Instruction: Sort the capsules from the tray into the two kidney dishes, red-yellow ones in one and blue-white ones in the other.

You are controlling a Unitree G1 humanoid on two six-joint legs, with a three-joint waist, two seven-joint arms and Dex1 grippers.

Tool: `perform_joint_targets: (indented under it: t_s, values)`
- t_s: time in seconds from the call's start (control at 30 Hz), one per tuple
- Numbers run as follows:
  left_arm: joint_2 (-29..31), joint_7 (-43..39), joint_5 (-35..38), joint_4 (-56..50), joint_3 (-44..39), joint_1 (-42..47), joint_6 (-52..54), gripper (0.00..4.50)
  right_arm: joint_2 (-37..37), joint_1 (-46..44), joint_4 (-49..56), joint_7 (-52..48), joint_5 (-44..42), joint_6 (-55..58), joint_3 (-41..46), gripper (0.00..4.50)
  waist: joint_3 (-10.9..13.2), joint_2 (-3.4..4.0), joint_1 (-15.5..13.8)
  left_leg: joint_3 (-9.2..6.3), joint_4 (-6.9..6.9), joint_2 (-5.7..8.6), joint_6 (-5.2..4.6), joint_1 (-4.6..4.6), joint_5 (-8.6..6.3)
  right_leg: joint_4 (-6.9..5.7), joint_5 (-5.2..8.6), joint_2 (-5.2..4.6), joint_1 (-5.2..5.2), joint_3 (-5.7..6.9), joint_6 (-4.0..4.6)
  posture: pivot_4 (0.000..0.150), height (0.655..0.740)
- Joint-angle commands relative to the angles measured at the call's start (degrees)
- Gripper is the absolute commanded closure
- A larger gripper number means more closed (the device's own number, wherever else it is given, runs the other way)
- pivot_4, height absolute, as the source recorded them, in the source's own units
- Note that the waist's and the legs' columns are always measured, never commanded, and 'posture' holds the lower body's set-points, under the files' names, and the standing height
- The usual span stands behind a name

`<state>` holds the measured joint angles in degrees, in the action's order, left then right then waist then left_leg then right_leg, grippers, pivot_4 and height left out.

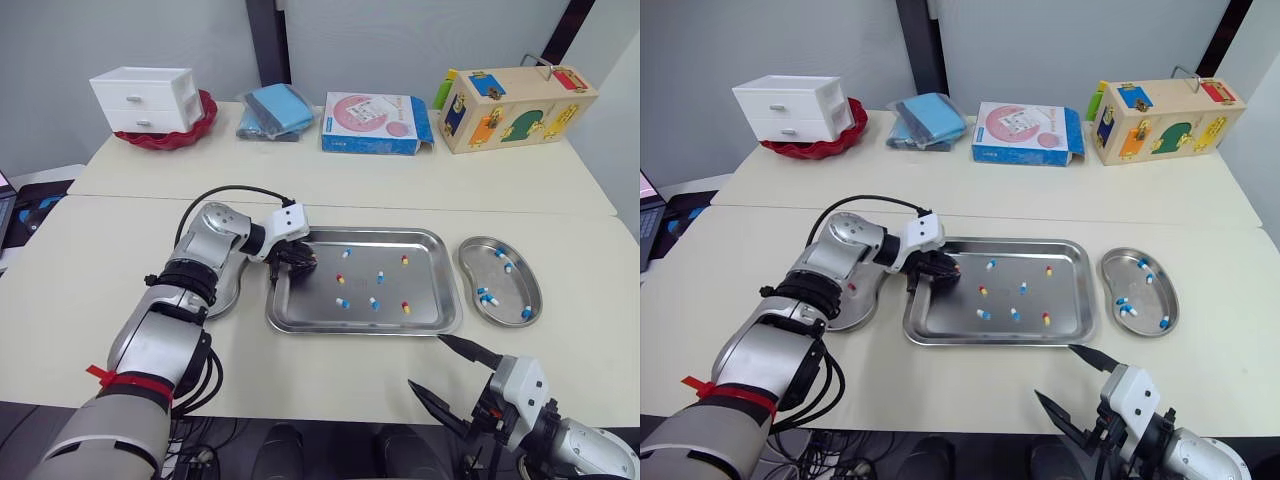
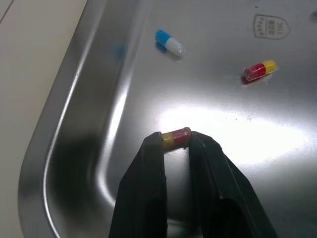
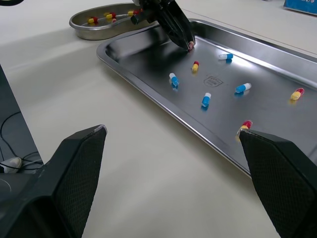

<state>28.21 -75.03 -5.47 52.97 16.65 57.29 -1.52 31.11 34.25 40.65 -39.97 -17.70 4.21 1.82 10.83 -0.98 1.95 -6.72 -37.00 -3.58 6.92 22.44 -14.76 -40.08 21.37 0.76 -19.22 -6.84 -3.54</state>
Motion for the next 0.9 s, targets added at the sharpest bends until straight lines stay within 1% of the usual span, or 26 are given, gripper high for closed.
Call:
perform_joint_targets:
  t_s: [0.03,0.17,0.27,0.4,0.5,0.7,0.9]
  values:
    - [4.43,-4.46,3.44,-9.96,-3.01,-1.53,5.20,3.91,1.47,0.53,2.49,-1.95,-0.32,-1.93,-0.21,0.00,0.00,0.01,0.37,0.01,0.02,-0.02,0.00,0.01,0.00,0.00,0.00,0.00,-0.03,-0.02,0.00,0.150,0.7400]
    - [11.17,-6.86,6.87,-24.01,-6.22,-6.18,14.00,3.91,4.03,0.16,3.96,-3.90,-0.72,-1.54,-0.06,0.00,0.01,0.01,0.64,0.00,0.02,-0.04,0.01,0.03,0.01,0.00,0.00,0.01,-0.04,0.00,0.00,0.150,0.7400]
    - [16.39,-6.28,9.00,-32.40,-9.32,-9.85,20.95,3.91,5.37,-0.85,4.72,-4.58,-2.49,-0.51,1.22,0.00,0.01,0.02,0.77,-0.02,0.02,-0.06,0.01,0.00,0.00,0.00,0.00,0.01,0.02,0.01,0.00,0.150,0.7400]
    - [23.82,-5.15,10.56,-39.66,-13.24,-16.44,26.76,3.91,6.89,-2.34,4.68,-5.93,-4.50,0.26,2.10,0.00,0.00,0.03,0.83,-0.02,0.01,-0.06,0.01,-0.02,0.00,0.00,0.00,0.00,0.02,0.00,0.00,0.150,0.7400]
    - [27.20,-3.13,11.97,-42.62,-16.24,-21.55,29.88,3.91,7.48,-3.64,3.77,-6.91,-5.70,0.61,2.32,0.00,0.00,0.03,0.79,-0.03,0.02,-0.07,0.00,-0.02,0.00,0.01,0.00,0.01,0.02,0.02,0.01,0.150,0.7400]
    - [28.20,0.70,13.43,-45.15,-18.28,-26.47,31.80,3.91,7.58,-6.02,1.45,-8.39,-6.61,0.95,2.06,0.00,-0.01,0.00,-0.43,-0.03,-0.02,-0.06,0.00,-0.01,0.00,0.00,0.00,0.00,0.03,0.04,0.00,0.150,0.7400]
    - [28.53,1.91,14.18,-45.46,-18.35,-27.65,32.12,3.91,7.47,-6.81,0.21,-9.08,-6.58,0.61,2.04,0.00,-0.01,0.00,-0.18,-0.03,0.01,-0.07,0.00,-0.01,0.00,0.00,0.00,0.00,-0.01,0.04,0.01,0.150,0.7400]
